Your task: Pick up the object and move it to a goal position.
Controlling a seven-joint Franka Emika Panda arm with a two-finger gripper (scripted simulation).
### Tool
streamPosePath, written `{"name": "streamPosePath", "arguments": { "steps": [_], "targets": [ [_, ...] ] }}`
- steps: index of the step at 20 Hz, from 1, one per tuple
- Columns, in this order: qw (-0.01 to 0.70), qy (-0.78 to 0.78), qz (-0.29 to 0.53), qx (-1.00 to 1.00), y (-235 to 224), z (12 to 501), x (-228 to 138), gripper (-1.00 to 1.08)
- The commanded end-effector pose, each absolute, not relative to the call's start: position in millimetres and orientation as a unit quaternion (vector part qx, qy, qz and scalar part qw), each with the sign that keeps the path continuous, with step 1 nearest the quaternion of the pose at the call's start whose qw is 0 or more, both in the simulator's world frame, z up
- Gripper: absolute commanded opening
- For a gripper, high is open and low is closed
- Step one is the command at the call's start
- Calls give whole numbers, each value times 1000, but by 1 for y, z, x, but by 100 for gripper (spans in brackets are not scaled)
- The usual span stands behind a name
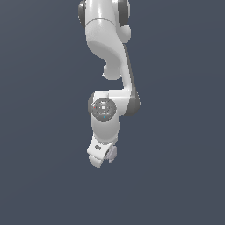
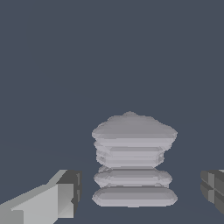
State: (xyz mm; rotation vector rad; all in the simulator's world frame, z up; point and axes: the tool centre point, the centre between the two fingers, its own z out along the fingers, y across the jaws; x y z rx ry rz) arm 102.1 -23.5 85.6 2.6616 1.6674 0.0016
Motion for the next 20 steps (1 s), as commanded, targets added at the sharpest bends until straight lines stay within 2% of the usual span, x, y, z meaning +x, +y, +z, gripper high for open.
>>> {"name": "streamPosePath", "arguments": {
  "steps": [1,7,13,14,20],
  "targets": [
    [0,531,0,847,-23,76,101,100],
    [0,533,0,846,-23,44,101,100],
    [0,533,0,846,-23,41,102,100],
    [0,533,0,846,-23,41,102,-100],
    [0,533,0,846,-23,41,102,-100]
  ]
}}
